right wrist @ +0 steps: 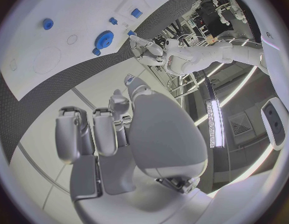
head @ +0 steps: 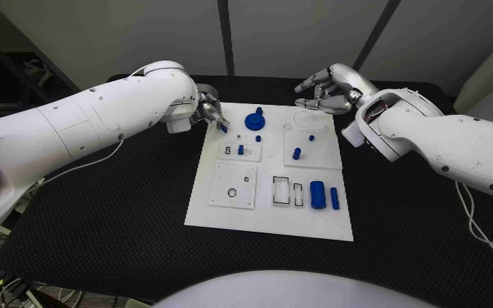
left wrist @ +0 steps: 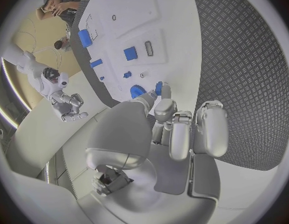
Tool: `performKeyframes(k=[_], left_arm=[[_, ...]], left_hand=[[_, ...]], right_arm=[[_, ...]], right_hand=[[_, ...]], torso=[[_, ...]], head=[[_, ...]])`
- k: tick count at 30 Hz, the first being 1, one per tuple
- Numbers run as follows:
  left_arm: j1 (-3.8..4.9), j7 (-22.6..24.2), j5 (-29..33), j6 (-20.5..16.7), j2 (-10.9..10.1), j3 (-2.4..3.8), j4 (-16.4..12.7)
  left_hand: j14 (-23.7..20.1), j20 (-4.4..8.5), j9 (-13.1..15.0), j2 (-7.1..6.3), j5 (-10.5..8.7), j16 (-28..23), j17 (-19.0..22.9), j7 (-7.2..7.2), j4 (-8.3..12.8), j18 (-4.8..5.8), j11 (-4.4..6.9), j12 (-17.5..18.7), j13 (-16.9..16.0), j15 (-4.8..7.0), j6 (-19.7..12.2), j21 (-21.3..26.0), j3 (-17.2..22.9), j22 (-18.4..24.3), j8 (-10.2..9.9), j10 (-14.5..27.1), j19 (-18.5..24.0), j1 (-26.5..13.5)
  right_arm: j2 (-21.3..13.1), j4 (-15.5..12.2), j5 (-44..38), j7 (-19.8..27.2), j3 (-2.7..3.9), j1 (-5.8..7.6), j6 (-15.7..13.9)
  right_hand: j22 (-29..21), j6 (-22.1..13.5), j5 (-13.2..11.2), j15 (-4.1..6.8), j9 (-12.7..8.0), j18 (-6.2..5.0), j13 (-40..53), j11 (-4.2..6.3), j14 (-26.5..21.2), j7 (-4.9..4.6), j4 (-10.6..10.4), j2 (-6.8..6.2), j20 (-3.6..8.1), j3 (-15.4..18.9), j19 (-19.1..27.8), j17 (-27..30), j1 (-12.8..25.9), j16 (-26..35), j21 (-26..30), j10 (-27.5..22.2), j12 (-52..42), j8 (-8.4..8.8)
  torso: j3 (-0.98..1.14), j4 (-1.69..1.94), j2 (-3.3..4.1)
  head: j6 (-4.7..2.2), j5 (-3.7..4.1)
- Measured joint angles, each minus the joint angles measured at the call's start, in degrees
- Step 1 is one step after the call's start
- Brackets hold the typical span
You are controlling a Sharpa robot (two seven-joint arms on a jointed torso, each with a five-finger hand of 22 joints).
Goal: Assemble the parts on the task board
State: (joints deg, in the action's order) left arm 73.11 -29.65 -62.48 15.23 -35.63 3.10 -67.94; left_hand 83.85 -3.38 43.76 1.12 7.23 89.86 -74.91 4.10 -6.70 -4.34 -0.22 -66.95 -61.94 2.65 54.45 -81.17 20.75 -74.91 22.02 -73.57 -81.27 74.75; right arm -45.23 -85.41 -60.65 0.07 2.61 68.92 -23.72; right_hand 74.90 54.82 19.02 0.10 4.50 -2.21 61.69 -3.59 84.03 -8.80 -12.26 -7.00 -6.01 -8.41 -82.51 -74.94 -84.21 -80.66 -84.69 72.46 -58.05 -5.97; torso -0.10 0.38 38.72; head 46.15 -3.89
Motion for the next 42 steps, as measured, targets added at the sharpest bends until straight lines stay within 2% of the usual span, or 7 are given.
performKeyframes(k=[3,7,12,16,25,38,42], left_arm=[[-0.01,0.1,0.7,-1.2,-1.3,0.0,-2.2],[-0.24,0.1,1.5,-3.1,-3.5,0.0,-6.0],[-0.63,0.0,2.2,-5.2,-6.2,-0.07,-10.7],[-1.14,0.0,2.1,-6.2,-7.7,-0.21,-13.3],[-2.15,-0.1,0.5,-6.9,-8.7,-0.48,-15.0],[-3.4,-0.1,-2.1,-6.9,-8.5,-0.56,-15.5],[-3.68,-0.1,-2.6,-6.8,-8.2,-0.56,-15.4]], left_hand=[[0.0,0.0,0.6,-1.45,0.0,0.0,0.0,0.0,-0.1,-0.01,0.18,0.3,0.2,0.02,0.0,-0.3,2.7,0.0,0.4,-0.2,-0.4,-1.3],[0.2,0.0,0.8,-2.27,-0.01,0.0,0.0,0.0,0.3,0.0,0.18,0.3,0.3,0.2,0.0,-0.3,4.7,0.0,0.8,-0.2,-0.4,-2.1],[0.2,0.0,1.1,-2.65,-0.01,0.0,0.0,0.0,0.3,-0.01,0.31,0.3,0.4,0.2,0.0,-0.3,5.8,0.0,0.9,-0.5,-0.4,-2.5],[0.2,0.21,1.3,-3.02,-0.02,0.0,0.0,0.0,0.3,-0.01,0.31,0.3,0.5,0.2,0.0,-0.3,6.2,0.0,1.3,-0.5,-0.6,-2.9],[0.2,0.21,1.7,-3.78,-0.23,0.0,0.0,0.0,0.5,-0.01,0.3,0.5,0.8,0.2,0.0,-0.3,8.2,0.0,1.6,-0.5,-0.6,-3.7],[0.2,0.2,1.9,-4.07,-0.25,0.0,0.0,0.0,0.5,-0.01,0.27,0.7,0.9,0.19,0.0,-0.3,8.8,0.0,1.6,-0.5,-0.6,-4.0],[0.2,0.2,1.9,-4.38,-0.35,0.0,0.0,0.01,1.1,-0.01,0.19,0.7,0.9,0.19,0.0,-0.3,9.9,0.0,1.8,-0.6,-0.6,-4.3]], right_arm=[[0.0,0.0,0.0,0.0,0.0,0.0,0.0],[-0.1,0.1,0.0,0.0,0.0,0.0,0.0],[-0.1,0.1,0.0,0.0,0.0,0.0,0.0],[-0.2,0.1,0.0,0.0,0.0,0.0,0.0],[-0.2,0.2,0.0,0.0,0.0,0.0,0.1],[-0.2,0.2,0.0,0.0,0.0,0.0,0.1],[-0.2,0.2,0.0,0.0,0.0,0.0,0.2]], right_hand=[[0.0,0.0,0.0,0.0,0.0,0.0,0.0,0.0,0.0,0.0,0.0,0.0,0.0,0.0,0.0,0.0,0.0,0.0,0.0,0.0,0.0,0.0],[0.0,0.0,0.0,0.0,0.0,0.0,0.0,0.0,0.0,0.0,0.0,0.0,0.0,0.0,0.0,0.0,0.0,0.0,0.0,0.0,0.0,0.0],[0.0,0.0,0.0,0.0,0.0,0.0,0.0,0.0,0.0,0.0,0.0,0.0,0.0,0.0,0.0,0.0,0.0,0.0,0.0,0.0,0.0,0.0],[0.0,0.0,0.0,0.0,0.0,0.0,0.0,0.0,0.0,0.0,0.0,0.0,0.0,0.0,0.0,0.0,0.0,0.0,0.0,0.0,0.0,0.0],[0.0,0.0,0.0,0.0,0.0,0.0,0.0,0.0,0.0,0.0,0.0,0.0,0.0,0.0,0.0,0.0,0.0,0.0,0.0,0.0,0.0,0.0],[0.0,0.0,0.0,0.0,0.0,0.0,0.0,0.0,0.0,0.0,0.0,0.0,0.0,0.0,0.0,0.0,0.0,0.0,0.0,0.0,0.0,0.0],[0.0,0.0,0.0,0.0,0.0,0.0,0.0,0.0,0.0,0.0,0.0,0.0,0.0,0.0,0.0,0.0,0.0,0.0,0.0,0.0,0.0,0.0]], torso=[[0.0,0.0,-0.01],[-0.01,0.0,-0.01],[-0.01,-0.01,-0.01],[-0.02,-0.04,-0.01],[-0.05,-0.13,0.07],[-0.03,-0.2,0.19],[-0.02,-0.19,0.18]], head=[[0.01,-0.15],[0.02,-0.36],[0.01,-0.44],[0.05,-0.55],[0.04,-0.7],[0.15,-0.71],[0.23,-0.69]])
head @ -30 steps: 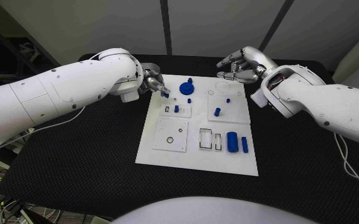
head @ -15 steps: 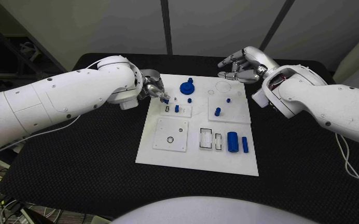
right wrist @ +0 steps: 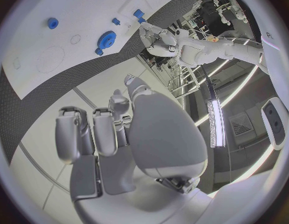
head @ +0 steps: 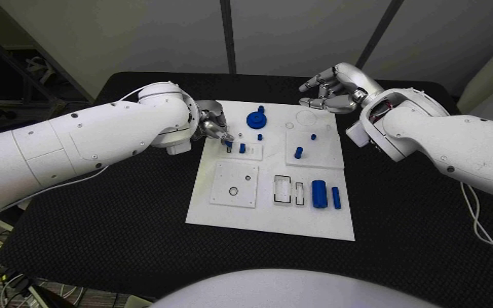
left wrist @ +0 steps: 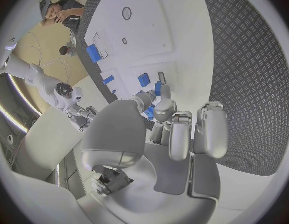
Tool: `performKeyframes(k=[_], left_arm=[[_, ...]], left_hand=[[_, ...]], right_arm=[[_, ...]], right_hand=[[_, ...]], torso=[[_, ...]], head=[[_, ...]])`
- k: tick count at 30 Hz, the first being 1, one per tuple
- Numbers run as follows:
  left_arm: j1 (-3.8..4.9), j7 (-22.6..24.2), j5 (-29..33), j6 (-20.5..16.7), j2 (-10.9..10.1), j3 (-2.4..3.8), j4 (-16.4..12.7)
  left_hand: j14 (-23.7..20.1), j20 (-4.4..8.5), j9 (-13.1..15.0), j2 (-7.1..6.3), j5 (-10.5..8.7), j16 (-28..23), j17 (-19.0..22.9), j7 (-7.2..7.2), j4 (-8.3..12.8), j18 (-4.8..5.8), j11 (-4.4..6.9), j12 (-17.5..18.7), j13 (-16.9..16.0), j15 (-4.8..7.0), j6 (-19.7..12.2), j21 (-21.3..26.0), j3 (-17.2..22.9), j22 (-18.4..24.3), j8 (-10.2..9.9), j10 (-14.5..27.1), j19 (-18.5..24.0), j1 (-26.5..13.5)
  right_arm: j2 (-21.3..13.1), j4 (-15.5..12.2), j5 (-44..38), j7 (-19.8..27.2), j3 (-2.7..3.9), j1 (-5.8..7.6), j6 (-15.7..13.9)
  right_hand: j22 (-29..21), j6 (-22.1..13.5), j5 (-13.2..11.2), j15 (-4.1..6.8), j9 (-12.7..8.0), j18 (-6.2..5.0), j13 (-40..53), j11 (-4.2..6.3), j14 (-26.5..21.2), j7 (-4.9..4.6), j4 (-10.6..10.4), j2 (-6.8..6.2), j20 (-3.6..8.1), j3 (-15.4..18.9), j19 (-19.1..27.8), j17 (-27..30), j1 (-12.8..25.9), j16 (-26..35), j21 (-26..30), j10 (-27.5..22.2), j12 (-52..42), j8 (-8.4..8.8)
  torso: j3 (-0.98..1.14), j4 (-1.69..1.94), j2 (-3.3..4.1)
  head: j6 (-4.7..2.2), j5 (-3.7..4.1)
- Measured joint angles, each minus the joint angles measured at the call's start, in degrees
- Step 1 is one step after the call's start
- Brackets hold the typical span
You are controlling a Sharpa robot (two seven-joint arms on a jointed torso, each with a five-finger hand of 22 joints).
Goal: Assemble the parts on the task board
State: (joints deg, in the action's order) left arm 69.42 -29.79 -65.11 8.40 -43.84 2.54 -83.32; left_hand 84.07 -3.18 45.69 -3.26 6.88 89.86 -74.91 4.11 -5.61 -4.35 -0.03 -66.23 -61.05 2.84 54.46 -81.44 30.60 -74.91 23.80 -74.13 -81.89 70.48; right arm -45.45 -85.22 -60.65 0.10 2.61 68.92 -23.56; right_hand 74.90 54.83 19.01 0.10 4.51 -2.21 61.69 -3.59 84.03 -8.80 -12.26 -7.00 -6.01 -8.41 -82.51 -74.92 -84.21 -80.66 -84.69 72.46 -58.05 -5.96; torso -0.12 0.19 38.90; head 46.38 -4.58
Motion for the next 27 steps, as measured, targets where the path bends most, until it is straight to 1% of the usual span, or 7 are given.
performKeyframes(k=[6,17,18,22,27], left_arm=[[-0.31,0.0,-0.7,0.4,0.2,-0.03,0.1],[-0.33,0.0,-1.2,1.5,0.3,0.03,0.2],[-0.33,0.0,-1.2,1.6,0.3,0.03,0.2],[-0.34,0.0,-1.3,2.0,0.3,0.03,0.2],[-0.35,0.0,-1.3,2.4,0.3,0.06,0.1]], left_hand=[[0.0,0.0,0.0,-0.15,0.22,0.0,0.0,0.0,0.0,0.0,-0.01,0.0,0.1,-0.01,0.0,0.0,0.0,0.0,0.0,0.0,0.0,-0.2],[0.0,0.0,0.1,-0.15,0.22,0.0,0.0,0.0,0.1,0.0,-0.02,0.0,0.2,-0.01,0.0,0.0,0.1,0.0,0.0,0.0,0.0,-0.2],[0.0,0.0,0.1,-0.37,0.22,0.0,0.0,0.0,0.2,0.0,-0.02,0.0,0.2,-0.01,0.0,0.0,0.5,0.0,0.0,0.0,0.0,-0.4],[0.0,0.0,0.1,-0.51,0.22,0.0,0.0,0.0,0.3,0.0,0.02,0.0,0.2,-0.01,0.0,0.0,0.6,0.0,0.0,0.0,0.0,-0.5],[0.0,0.0,0.2,-0.51,0.21,0.0,0.0,0.0,0.3,0.0,0.19,0.0,0.2,-0.01,0.0,0.0,0.6,0.0,0.0,-0.2,0.0,-0.5]], right_arm=[[0.0,0.0,0.0,0.0,0.0,0.0,0.0],[0.0,0.0,0.0,0.0,0.0,-0.01,0.2],[0.0,0.0,0.0,0.0,0.0,-0.01,0.2],[0.0,0.1,0.0,0.0,0.0,-0.01,0.3],[0.0,0.1,0.0,0.1,0.0,-0.01,0.4]], right_hand=[[0.0,0.0,0.0,0.0,0.0,0.0,0.0,0.0,0.0,0.0,0.0,0.0,0.0,0.0,0.0,0.0,0.0,0.0,0.0,0.0,0.0,0.0],[0.0,0.0,0.0,0.0,0.0,0.0,0.0,0.0,0.0,0.0,0.0,0.0,0.0,0.0,0.0,0.0,0.0,0.0,0.0,0.0,0.0,0.0],[0.0,0.0,0.0,0.0,0.0,0.0,0.0,0.0,0.0,0.0,0.0,0.0,0.0,0.0,0.0,0.0,0.0,0.0,0.0,0.0,0.0,0.0],[0.0,0.0,0.0,0.0,0.0,0.0,0.0,0.0,0.0,0.0,0.0,0.0,0.0,0.0,0.0,0.0,0.0,0.0,0.0,0.0,0.0,0.0],[0.0,0.0,0.0,0.0,0.0,0.0,0.0,0.0,0.0,0.0,0.0,0.0,0.0,0.0,0.0,0.0,0.0,0.0,0.0,0.0,0.0,0.0]], torso=[[0.0,0.02,-0.03],[-0.01,0.05,-0.06],[-0.01,0.05,-0.06],[-0.01,0.05,-0.06],[0.0,0.05,-0.07]], head=[[0.04,-0.02],[0.05,0.08],[0.05,0.08],[0.05,0.04],[0.08,-0.01]])
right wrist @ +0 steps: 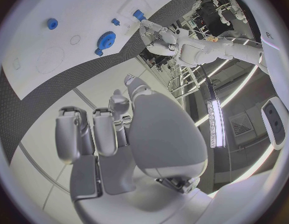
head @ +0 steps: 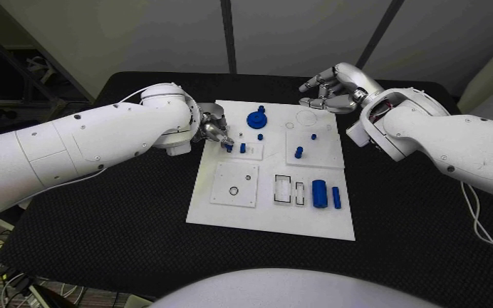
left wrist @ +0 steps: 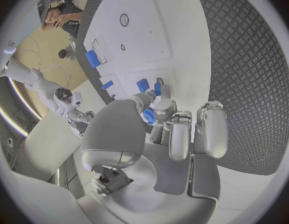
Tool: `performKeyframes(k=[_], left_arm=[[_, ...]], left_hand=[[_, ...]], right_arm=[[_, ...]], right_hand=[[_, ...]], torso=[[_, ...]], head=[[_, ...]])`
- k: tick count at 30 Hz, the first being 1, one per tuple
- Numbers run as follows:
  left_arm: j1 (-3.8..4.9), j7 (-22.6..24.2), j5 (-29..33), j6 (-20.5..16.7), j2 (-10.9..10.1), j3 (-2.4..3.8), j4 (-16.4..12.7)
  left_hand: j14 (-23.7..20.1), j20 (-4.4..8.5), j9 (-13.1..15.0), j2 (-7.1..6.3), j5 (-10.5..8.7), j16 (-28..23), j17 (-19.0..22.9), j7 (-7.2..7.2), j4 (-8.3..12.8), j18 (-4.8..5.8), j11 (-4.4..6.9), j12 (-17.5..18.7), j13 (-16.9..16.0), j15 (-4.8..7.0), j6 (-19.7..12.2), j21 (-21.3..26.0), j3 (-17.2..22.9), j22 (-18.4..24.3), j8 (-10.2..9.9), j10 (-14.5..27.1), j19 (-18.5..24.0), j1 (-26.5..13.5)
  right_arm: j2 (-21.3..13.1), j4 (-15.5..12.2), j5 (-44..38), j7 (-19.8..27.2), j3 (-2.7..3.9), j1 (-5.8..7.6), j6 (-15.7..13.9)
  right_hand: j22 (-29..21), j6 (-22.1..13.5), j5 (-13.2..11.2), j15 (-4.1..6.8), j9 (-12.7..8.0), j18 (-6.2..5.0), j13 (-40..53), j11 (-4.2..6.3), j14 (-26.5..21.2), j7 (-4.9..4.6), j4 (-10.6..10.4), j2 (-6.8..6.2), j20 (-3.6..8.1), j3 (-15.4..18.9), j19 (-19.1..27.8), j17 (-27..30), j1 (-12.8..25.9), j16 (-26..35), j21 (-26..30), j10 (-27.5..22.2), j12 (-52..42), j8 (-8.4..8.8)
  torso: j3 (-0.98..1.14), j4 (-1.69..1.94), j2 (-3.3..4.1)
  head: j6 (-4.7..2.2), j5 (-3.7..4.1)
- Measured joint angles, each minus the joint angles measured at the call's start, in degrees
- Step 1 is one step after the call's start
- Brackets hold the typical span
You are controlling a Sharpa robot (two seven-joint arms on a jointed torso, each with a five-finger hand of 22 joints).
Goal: Assemble the parts on the task board
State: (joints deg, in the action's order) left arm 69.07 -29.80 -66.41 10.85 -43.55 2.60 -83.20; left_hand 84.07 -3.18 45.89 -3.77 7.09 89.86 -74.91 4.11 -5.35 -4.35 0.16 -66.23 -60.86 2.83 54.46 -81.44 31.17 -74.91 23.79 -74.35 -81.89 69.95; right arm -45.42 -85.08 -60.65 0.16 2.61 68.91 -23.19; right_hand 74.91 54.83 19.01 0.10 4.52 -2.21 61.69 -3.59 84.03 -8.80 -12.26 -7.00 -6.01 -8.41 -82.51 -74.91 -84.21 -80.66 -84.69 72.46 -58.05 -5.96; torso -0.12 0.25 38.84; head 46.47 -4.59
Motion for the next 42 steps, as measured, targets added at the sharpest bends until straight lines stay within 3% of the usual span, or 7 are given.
performKeyframes(k=[26,32,35,38,42], left_arm=[[-0.11,-0.1,-0.3,1.1,-0.1,0.0,0.0],[-0.1,-0.1,-0.3,1.1,0.2,0.0,0.4],[-0.1,-0.1,-0.4,1.1,0.3,0.0,0.6],[-0.1,-0.2,-0.3,1.1,0.5,-0.02,0.8],[-0.1,-0.2,-0.2,1.1,0.7,-0.03,1.1]], left_hand=[[-0.1,0.19,0.1,-0.3,-0.08,0.0,0.0,0.0,0.2,0.0,-0.11,0.0,0.0,0.14,0.0,-0.2,0.8,0.0,0.4,-0.1,-0.2,-0.3],[0.0,0.41,0.4,-2.36,1.55,0.0,0.0,-0.95,0.9,0.02,0.66,-1.0,-1.3,0.66,1.2,-1.1,2.5,0.0,0.9,-1.7,-1.2,-2.4],[-0.1,0.51,0.6,-3.2,1.56,0.0,0.0,-1.38,1.6,0.01,1.02,-1.4,-1.9,0.76,1.8,-1.5,3.2,0.0,1.1,-2.2,-1.8,-3.4],[0.0,0.51,0.7,-4.0,1.56,0.0,0.0,-1.88,3.8,0.01,1.44,-1.4,-2.0,1.08,2.7,-1.5,5.4,0.0,1.2,-2.9,-1.8,-6.3],[-0.2,0.71,0.2,-4.8,1.76,0.0,0.0,-2.11,4.0,0.01,1.59,-1.4,-2.0,1.28,3.1,-1.5,5.0,0.0,1.4,-3.0,-2.0,-8.2]], right_arm=[[0.1,0.3,0.1,0.1,0.0,0.0,0.3],[0.1,0.2,0.1,0.1,0.0,0.0,0.3],[0.0,0.2,0.1,0.1,0.0,0.0,0.3],[0.0,0.2,0.1,0.1,0.0,0.0,0.3],[-0.1,0.2,0.1,0.1,0.0,0.0,0.4]], right_hand=[[0.0,0.0,0.0,0.0,0.0,0.0,-0.1,0.0,0.0,0.0,-0.2,0.0,0.0,-0.2,0.0,0.0,0.0,0.0,0.2,0.0,0.0,0.0],[0.0,0.0,0.0,0.0,0.0,0.0,-0.1,0.0,0.0,0.0,-0.2,0.0,0.0,-0.2,0.0,0.0,0.0,0.0,0.2,0.0,0.0,0.0],[0.0,0.0,0.0,0.0,0.0,0.0,-0.1,0.0,0.0,0.0,-0.2,0.0,0.0,-0.2,0.0,0.0,0.0,0.0,0.2,0.0,0.0,0.0],[0.0,0.0,0.0,0.0,0.0,0.0,-0.1,0.0,0.0,0.0,-0.2,0.0,0.0,-0.2,0.0,0.0,0.0,0.0,0.2,0.0,0.0,0.0],[0.0,0.0,0.0,0.0,0.0,0.0,-0.1,0.0,0.0,0.0,-0.2,0.0,0.0,-0.2,0.0,0.0,0.0,0.0,0.2,0.0,0.0,0.0]], torso=[[0.03,0.0,0.04],[0.08,-0.02,0.07],[0.09,-0.03,0.07],[0.09,-0.03,0.07],[0.07,-0.03,0.05]], head=[[0.26,-0.06],[0.27,0.09],[0.34,0.16],[0.51,0.3],[0.63,0.44]])
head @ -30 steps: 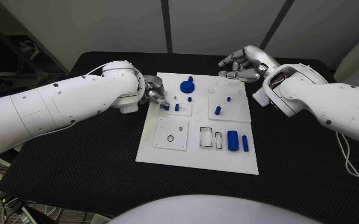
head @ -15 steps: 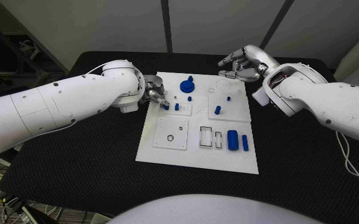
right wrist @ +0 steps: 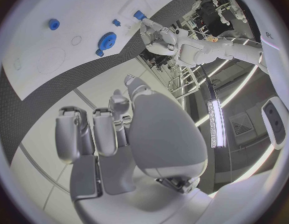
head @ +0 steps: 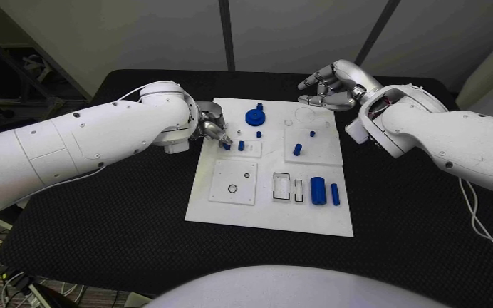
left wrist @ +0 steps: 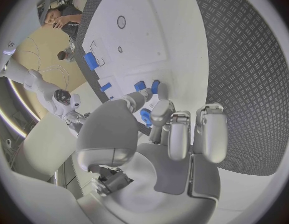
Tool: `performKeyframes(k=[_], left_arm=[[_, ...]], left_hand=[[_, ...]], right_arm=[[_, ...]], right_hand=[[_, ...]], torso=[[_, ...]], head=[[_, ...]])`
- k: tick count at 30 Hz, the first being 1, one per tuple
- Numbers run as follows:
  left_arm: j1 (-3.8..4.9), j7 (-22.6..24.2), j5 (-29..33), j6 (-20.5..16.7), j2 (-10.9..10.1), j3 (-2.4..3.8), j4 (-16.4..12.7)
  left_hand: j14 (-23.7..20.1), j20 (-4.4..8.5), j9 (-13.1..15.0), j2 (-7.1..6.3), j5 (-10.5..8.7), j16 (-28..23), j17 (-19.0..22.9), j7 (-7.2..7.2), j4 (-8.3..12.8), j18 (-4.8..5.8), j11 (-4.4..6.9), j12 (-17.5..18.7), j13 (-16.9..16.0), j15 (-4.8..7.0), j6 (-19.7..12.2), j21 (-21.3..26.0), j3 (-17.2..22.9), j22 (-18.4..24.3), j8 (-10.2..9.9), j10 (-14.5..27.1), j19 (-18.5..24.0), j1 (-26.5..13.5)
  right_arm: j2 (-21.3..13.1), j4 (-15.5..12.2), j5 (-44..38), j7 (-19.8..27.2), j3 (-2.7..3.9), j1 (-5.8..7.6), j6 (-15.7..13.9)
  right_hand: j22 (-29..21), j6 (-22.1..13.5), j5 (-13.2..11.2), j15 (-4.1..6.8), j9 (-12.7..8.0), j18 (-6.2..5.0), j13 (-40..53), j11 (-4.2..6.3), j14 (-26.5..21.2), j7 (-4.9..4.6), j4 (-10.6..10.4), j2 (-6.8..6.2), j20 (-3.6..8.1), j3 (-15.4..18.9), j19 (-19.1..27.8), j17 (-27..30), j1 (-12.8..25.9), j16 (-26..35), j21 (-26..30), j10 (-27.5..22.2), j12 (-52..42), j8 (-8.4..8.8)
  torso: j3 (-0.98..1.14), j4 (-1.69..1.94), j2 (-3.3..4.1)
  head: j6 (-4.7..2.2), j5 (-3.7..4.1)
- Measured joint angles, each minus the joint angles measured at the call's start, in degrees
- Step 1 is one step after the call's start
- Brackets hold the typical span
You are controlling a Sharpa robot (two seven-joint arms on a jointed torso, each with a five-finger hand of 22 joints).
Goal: Assemble the parts on the task board
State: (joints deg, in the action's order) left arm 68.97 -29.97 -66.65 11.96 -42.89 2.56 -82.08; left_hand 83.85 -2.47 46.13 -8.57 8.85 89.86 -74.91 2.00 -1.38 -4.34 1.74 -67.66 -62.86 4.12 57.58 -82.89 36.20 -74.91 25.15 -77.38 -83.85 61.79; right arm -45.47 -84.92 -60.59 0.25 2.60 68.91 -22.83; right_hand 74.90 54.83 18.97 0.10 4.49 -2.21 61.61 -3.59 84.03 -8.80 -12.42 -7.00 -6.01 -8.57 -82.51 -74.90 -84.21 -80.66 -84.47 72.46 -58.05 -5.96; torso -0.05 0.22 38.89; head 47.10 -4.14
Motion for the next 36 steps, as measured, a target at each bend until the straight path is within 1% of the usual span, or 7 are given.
performKeyframes(k=[11,22,23,24,26,30,36], left_arm=[[0.0,0.0,0.2,-0.1,0.9,-0.49,1.1],[-0.02,0.0,0.4,-0.3,1.5,-0.79,2.1],[-0.02,0.0,0.4,-0.4,1.5,-0.8,2.1],[-0.03,0.0,0.5,-0.4,1.5,-0.82,2.1],[-0.04,0.0,0.5,-0.5,1.5,-0.84,2.2],[-0.12,0.0,0.5,-0.8,1.3,-0.9,2.2],[-0.17,0.0,0.5,-1.6,0.6,-0.92,1.8]], left_hand=[[0.2,0.12,-0.2,0.18,0.0,0.0,0.0,-0.07,-0.8,0.0,0.08,0.0,-0.2,0.22,0.5,-0.2,-1.0,0.0,0.0,-0.1,-0.1,-1.0],[0.2,0.21,-0.5,0.66,-0.23,0.0,0.0,0.03,-2.9,0.0,0.11,0.0,-0.3,0.23,1.2,-0.2,-5.4,0.0,-0.3,-0.1,-0.2,-3.5],[0.2,0.21,-0.6,0.48,-0.23,0.0,0.0,0.03,-3.0,0.0,0.11,0.0,-0.3,0.22,1.2,-0.2,-5.7,0.0,-0.3,-0.1,-0.2,-3.7],[0.2,0.21,-0.6,0.69,-0.23,0.0,0.0,0.03,-3.2,0.0,0.11,0.0,-0.3,0.22,1.2,-0.2,-6.3,0.0,-0.3,-0.1,-0.2,-4.0],[0.2,0.21,-0.6,0.45,-0.23,0.0,0.0,0.03,-3.8,0.0,0.11,0.0,-0.3,0.23,1.2,-0.2,-8.0,0.0,-0.4,-0.1,-0.2,-4.8],[0.2,0.21,-0.6,0.51,-0.23,0.0,0.0,0.24,-5.0,0.0,0.11,0.0,-0.4,0.22,1.4,-0.2,-11.8,0.0,-0.5,-0.1,-0.2,-5.7],[0.2,0.2,-0.6,0.75,-0.23,0.0,0.0,0.24,-6.6,0.0,0.11,0.0,-0.4,0.22,1.4,-0.2,-16.1,0.0,-0.5,-0.1,-0.2,-6.6]], right_arm=[[0.0,-0.1,0.0,0.0,0.0,0.0,0.0],[-0.1,-0.1,0.0,0.0,0.0,0.0,0.0],[-0.1,-0.1,0.0,0.0,0.0,0.0,0.0],[-0.1,-0.1,0.0,0.0,0.0,0.0,0.0],[-0.1,-0.1,0.0,0.0,0.0,0.0,0.0],[-0.2,-0.1,0.0,0.0,0.0,0.01,0.0],[-0.2,0.0,0.0,0.0,0.0,0.01,0.1]], right_hand=[[0.0,0.0,0.0,0.0,0.0,0.0,-0.2,-0.11,0.0,0.0,0.0,0.0,0.0,0.0,0.0,0.0,0.0,0.3,0.0,-0.1,0.2,0.0],[0.0,0.0,0.0,0.0,0.0,0.0,-0.2,-0.21,0.0,0.0,0.0,0.0,0.0,0.0,0.0,0.0,0.0,0.3,0.0,-0.2,0.2,0.0],[0.0,0.0,0.0,0.0,0.0,0.0,-0.2,-0.2,0.0,0.0,0.0,0.0,0.0,0.0,0.0,0.0,0.0,0.3,0.0,-0.2,0.2,0.0],[0.0,0.0,0.0,0.0,0.0,0.0,-0.2,-0.2,0.0,0.0,0.0,0.0,0.0,0.0,0.0,0.0,0.0,0.3,0.0,-0.2,0.2,0.0],[0.0,0.0,0.0,0.0,0.0,0.0,-0.3,-0.2,0.0,0.0,0.0,0.0,0.0,0.0,0.0,0.0,0.0,0.3,0.0,-0.2,0.2,0.0],[0.0,0.0,0.0,0.0,0.0,0.0,-0.3,-0.2,0.0,0.0,0.0,0.0,0.01,0.0,0.0,0.0,0.0,0.3,0.0,-0.2,0.2,0.0],[0.0,0.0,0.0,0.0,0.0,0.0,-0.3,-0.2,0.0,0.0,0.0,0.24,0.2,0.0,0.2,0.0,0.2,0.3,0.0,-0.2,0.2,0.0]], torso=[[0.0,0.0,-0.02],[-0.02,0.0,-0.01],[-0.02,0.0,-0.01],[-0.02,0.0,-0.01],[-0.02,0.01,-0.01],[-0.03,0.03,-0.03],[-0.07,0.05,-0.04]], head=[[-0.02,0.15],[0.04,0.2],[0.05,0.2],[0.05,0.2],[0.05,0.18],[-0.04,0.16],[-0.17,0.16]])
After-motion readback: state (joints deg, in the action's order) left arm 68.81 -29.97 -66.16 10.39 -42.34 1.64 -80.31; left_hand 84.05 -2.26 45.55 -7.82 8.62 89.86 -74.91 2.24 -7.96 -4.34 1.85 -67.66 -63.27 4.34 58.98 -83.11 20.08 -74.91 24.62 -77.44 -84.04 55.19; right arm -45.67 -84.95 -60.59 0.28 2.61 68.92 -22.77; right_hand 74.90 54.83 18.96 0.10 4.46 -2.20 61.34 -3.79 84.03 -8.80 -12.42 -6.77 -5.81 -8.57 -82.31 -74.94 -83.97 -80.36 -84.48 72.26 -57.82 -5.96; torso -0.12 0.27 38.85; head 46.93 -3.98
